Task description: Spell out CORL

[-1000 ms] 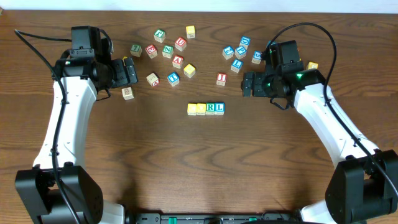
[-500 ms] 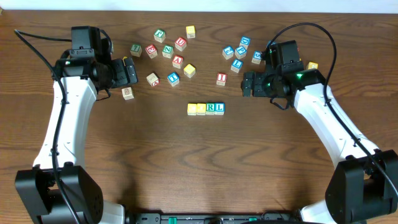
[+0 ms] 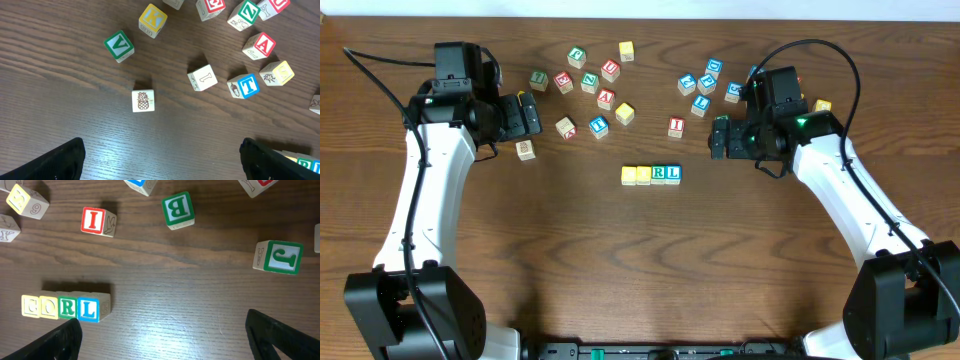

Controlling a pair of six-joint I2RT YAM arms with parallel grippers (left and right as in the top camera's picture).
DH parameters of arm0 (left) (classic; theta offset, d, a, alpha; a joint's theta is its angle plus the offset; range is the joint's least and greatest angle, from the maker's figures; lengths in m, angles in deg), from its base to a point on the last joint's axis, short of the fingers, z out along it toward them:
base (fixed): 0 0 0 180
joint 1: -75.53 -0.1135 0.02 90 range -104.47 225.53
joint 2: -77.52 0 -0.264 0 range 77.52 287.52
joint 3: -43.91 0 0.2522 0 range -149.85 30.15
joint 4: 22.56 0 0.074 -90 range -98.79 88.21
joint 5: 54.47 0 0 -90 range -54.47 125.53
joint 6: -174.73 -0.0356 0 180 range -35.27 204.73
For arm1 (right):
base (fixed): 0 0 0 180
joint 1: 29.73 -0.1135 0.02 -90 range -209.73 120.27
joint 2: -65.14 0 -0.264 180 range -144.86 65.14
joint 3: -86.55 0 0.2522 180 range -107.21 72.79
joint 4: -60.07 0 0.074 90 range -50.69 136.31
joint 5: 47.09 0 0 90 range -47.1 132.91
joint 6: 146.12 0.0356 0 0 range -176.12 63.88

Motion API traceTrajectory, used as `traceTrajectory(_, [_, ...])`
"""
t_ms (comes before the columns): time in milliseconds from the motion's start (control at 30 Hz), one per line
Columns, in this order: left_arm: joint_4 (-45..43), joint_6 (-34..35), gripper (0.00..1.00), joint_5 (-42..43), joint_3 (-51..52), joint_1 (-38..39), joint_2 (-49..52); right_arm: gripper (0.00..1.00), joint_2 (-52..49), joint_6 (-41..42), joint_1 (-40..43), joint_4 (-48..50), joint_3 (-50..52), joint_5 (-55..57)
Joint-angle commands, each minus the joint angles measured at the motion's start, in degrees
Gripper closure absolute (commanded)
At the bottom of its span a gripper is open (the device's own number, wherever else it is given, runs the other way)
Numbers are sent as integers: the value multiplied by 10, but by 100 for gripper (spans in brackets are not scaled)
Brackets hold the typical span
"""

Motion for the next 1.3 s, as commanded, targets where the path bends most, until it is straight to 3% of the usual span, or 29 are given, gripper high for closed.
traceTrajectory(0, [1,-10,2,-7,-13,-2,-9,1,17,-5,6,7,2,6])
traceTrajectory(733, [1,-10,2,-7,-13,-2,-9,1,280,-14,43,33,24,94])
traceTrajectory(867, [1,-10,2,-7,-13,-2,-9,1,362,-29,64,116,114,118])
traceTrajectory(1100, [1,-10,2,-7,-13,-2,-9,1,562,-31,117,336,378,94])
traceTrajectory(1267, [1,-10,2,-7,-13,-2,-9,1,715,-31,131,411,526,94])
